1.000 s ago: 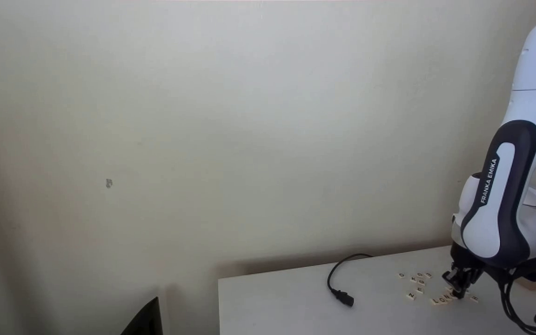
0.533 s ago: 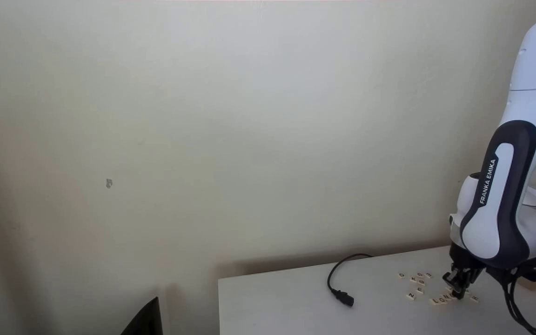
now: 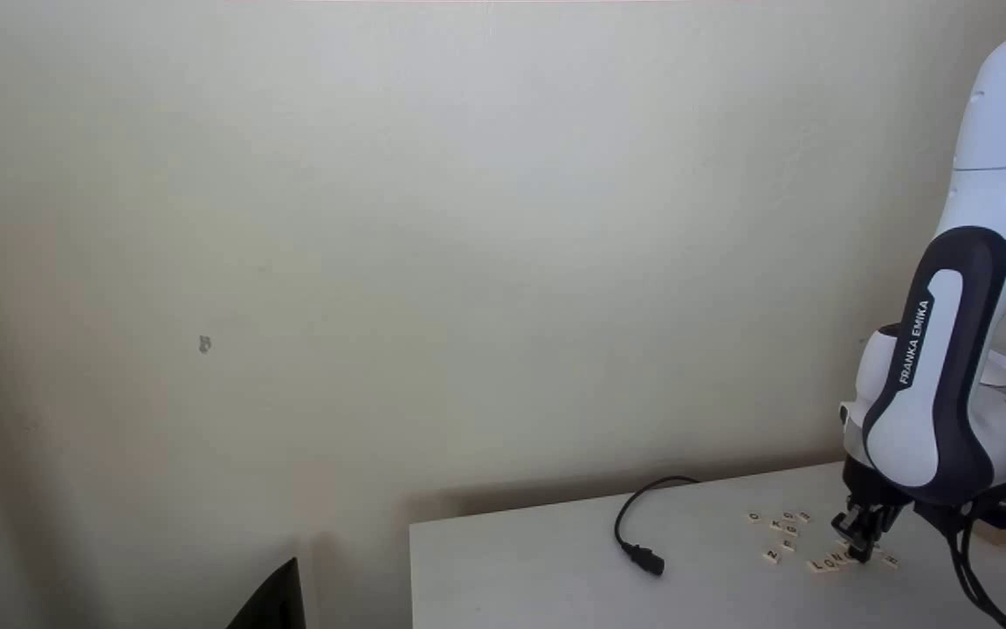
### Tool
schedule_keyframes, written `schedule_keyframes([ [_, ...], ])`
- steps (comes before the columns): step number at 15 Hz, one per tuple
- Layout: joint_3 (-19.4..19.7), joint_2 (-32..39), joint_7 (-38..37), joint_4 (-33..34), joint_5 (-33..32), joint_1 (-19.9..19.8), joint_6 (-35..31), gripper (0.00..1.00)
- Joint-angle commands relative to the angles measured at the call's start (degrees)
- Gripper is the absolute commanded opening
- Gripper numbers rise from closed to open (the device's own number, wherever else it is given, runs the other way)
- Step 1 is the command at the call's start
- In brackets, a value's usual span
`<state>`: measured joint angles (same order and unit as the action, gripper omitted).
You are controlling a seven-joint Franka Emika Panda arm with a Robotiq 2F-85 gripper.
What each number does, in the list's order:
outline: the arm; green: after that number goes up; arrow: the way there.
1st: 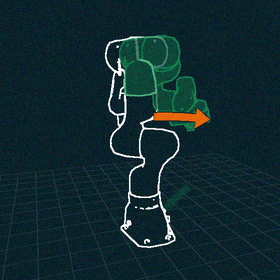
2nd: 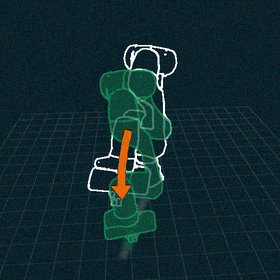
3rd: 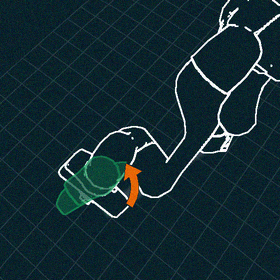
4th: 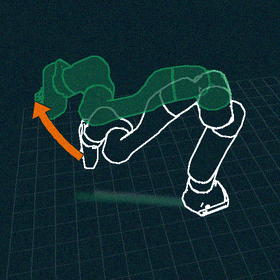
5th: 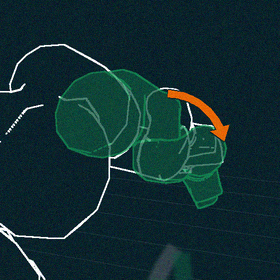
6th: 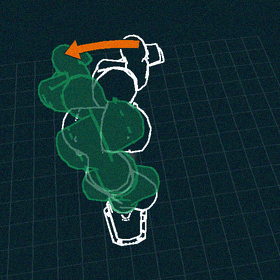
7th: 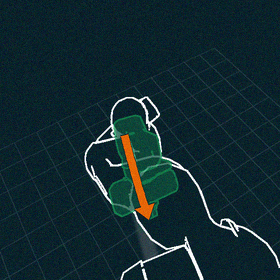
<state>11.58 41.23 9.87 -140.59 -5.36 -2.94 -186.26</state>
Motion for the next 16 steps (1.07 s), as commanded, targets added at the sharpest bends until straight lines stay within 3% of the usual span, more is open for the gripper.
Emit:
schedule_keyframes([
  [1,0.58,1.96,0.30,0.56,-0.96,1.02,1.37,0.00],
  [11,0.53,-1.49,0.23,-1.94,-0.85,-0.06,-1.23,0.00],
  [16,-1.48,-2.60,0.14,-2.45,-0.98,-2.40,-2.60,0.00],
])
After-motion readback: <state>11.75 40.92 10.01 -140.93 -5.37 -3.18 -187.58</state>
